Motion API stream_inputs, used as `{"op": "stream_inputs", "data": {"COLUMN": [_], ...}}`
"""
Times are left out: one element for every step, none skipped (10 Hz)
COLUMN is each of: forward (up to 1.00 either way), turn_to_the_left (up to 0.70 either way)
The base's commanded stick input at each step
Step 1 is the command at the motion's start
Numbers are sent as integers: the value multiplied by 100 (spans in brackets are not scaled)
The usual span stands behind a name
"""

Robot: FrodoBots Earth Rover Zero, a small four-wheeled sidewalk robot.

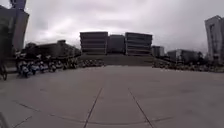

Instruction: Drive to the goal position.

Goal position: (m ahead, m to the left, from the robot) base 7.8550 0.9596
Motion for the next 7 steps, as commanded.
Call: {"op": "stream_inputs", "data": {"forward": [70,70,70,70,70,70,70], "turn_to_the_left": [0,0,0,0,0,0,0]}}
